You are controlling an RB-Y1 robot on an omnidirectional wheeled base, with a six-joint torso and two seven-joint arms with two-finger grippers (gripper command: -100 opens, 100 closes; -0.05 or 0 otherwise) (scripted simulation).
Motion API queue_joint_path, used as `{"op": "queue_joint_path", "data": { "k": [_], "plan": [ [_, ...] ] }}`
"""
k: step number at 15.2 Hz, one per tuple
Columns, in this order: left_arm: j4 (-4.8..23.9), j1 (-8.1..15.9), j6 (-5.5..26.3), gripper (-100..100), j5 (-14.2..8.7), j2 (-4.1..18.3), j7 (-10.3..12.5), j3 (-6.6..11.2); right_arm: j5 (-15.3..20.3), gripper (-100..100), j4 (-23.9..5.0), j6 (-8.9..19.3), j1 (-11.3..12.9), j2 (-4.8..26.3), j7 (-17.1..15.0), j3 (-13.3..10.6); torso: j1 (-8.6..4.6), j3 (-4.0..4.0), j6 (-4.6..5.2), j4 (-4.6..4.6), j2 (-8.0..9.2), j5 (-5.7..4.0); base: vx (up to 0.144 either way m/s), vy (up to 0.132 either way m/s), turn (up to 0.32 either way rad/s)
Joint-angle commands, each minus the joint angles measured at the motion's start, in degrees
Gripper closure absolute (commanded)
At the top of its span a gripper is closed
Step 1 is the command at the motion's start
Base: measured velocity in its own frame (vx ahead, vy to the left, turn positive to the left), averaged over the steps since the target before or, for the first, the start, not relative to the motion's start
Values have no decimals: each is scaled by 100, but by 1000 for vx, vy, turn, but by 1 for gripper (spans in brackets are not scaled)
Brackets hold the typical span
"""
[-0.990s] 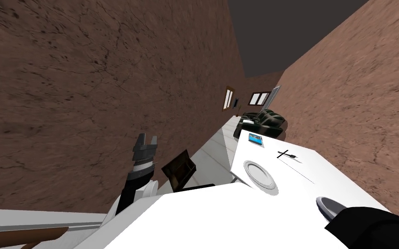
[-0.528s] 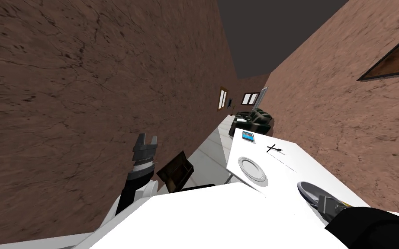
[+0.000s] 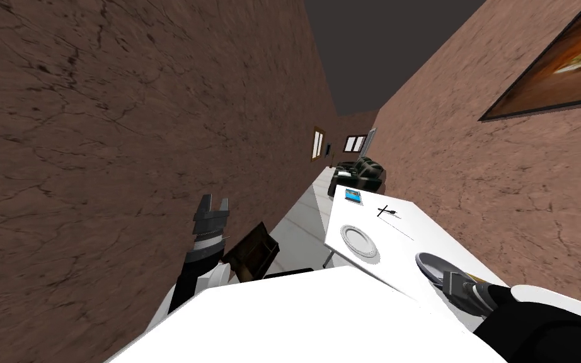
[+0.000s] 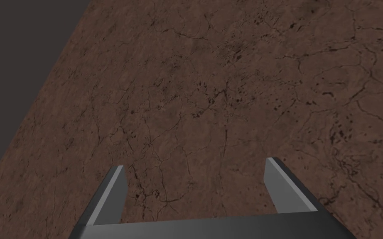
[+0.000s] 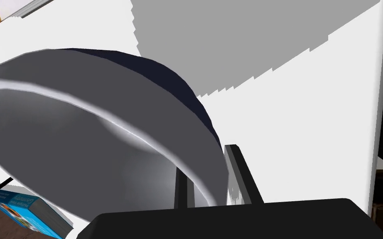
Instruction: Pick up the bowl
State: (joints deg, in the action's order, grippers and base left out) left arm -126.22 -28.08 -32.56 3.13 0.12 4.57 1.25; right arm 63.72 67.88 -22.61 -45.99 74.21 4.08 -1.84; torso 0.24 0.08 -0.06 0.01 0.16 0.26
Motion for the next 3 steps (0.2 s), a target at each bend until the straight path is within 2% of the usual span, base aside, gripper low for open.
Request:
{"op": "queue_joint_path", "data": {
  "k": [1,3],
  "plan": [
    [0,0,0,0,0,0,0,0,-5,100,251,151,-31,152,-196,-155,0,0,0,0,0,0,7,-13,-160],
    [0,1,0,0,0,0,0,0,0,100,153,98,10,112,-143,-137,2,1,-8,2,0,0,2,-3,-26]
  ]
}}
